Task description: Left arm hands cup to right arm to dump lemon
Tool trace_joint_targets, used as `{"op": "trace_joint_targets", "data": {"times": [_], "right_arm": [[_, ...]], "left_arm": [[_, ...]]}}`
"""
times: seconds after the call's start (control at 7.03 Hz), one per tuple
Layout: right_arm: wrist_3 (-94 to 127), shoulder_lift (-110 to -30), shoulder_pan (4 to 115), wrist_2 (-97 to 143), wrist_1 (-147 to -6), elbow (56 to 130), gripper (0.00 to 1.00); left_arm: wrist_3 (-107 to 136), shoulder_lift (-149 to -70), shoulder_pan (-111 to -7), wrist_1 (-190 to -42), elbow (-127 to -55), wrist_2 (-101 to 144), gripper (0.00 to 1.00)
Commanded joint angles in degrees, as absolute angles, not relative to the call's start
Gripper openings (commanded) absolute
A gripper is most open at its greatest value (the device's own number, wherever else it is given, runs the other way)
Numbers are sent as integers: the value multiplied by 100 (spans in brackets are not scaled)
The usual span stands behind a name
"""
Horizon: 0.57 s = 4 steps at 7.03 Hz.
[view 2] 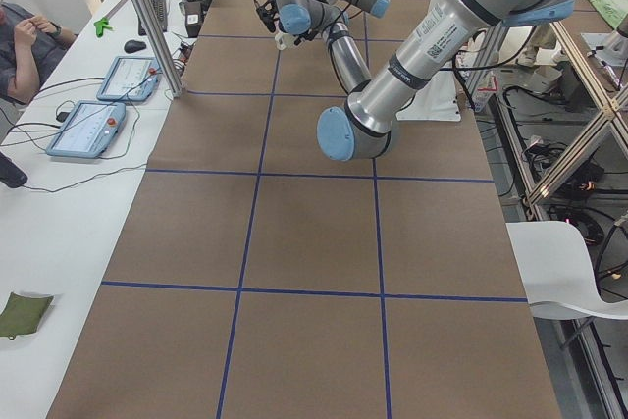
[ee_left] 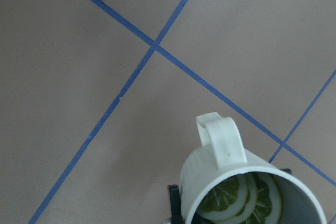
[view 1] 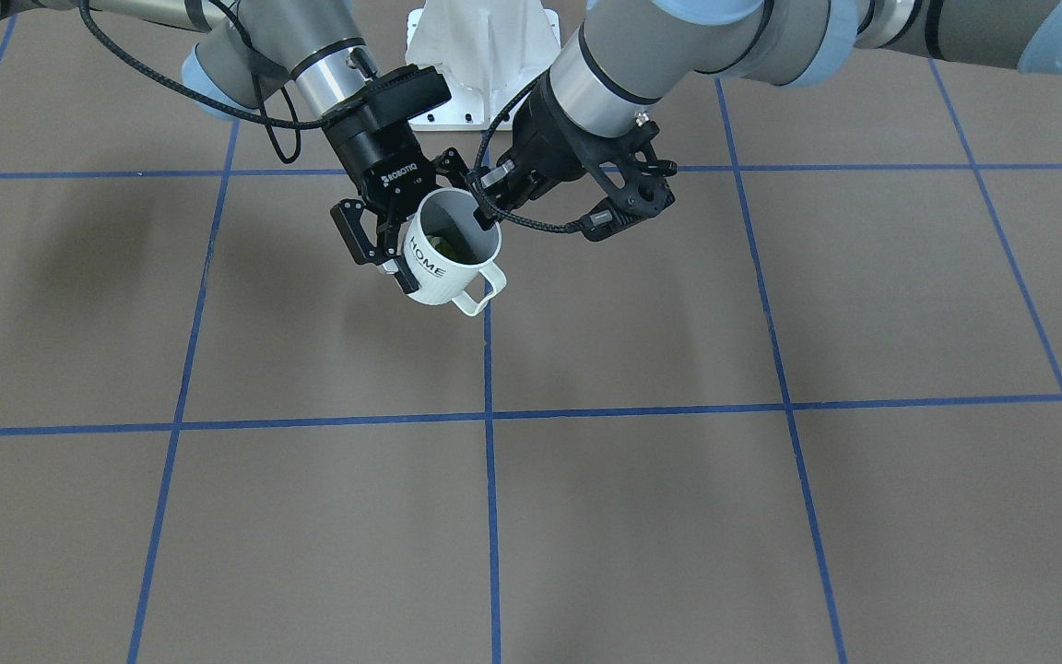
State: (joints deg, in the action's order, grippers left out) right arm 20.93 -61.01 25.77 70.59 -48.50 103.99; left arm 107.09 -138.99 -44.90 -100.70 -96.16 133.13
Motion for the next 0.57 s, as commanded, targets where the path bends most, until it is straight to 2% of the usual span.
{"op": "trace_joint_targets", "data": {"times": [0.0,0.43], "right_arm": [[1898,-6117,2514,7058,-4887,10406,35],[1968,-6205,2505,7075,-4878,10406,36]], "left_arm": [[10644,-13878,-4509,-10133,-9633,13315,100],[10574,-13817,-5103,-10134,-9650,13988,100]]}}
